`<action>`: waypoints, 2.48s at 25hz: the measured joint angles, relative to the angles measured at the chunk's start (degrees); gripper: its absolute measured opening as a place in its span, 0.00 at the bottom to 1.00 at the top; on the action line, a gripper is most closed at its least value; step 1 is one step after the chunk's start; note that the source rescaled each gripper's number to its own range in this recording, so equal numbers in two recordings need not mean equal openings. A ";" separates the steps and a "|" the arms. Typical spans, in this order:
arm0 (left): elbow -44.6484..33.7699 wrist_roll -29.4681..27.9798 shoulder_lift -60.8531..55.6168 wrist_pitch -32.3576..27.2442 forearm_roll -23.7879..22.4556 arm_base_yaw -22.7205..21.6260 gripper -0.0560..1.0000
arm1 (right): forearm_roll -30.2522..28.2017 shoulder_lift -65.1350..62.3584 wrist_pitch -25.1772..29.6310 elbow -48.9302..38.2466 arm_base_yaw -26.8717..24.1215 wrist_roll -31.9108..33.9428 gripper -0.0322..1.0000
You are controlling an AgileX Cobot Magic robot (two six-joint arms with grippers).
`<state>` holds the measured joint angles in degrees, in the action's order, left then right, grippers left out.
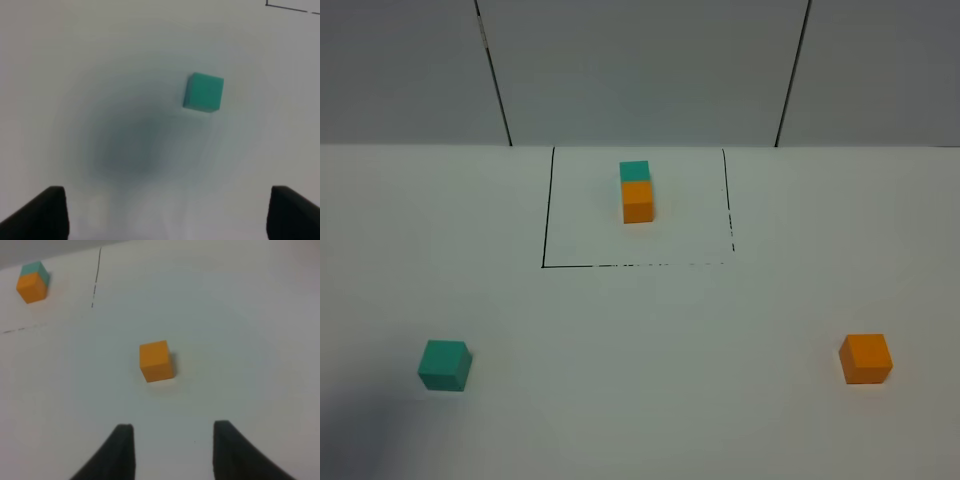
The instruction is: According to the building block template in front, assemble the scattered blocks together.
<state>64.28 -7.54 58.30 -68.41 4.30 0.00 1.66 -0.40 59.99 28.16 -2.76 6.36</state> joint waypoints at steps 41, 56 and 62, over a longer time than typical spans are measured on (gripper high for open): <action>-6.67 0.25 44.21 26.34 -2.38 13.49 0.76 | 0.00 0.00 0.00 0.00 0.00 0.00 0.03; -6.73 1.39 51.39 32.08 -0.11 13.49 0.76 | 0.00 0.00 0.00 0.00 0.00 0.00 0.03; -6.73 1.39 52.22 32.33 -0.68 13.49 0.76 | 0.00 0.00 0.00 0.00 0.00 0.00 0.03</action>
<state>57.55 -6.14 110.52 -36.07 3.62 13.49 1.66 -0.40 59.99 28.16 -2.76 6.36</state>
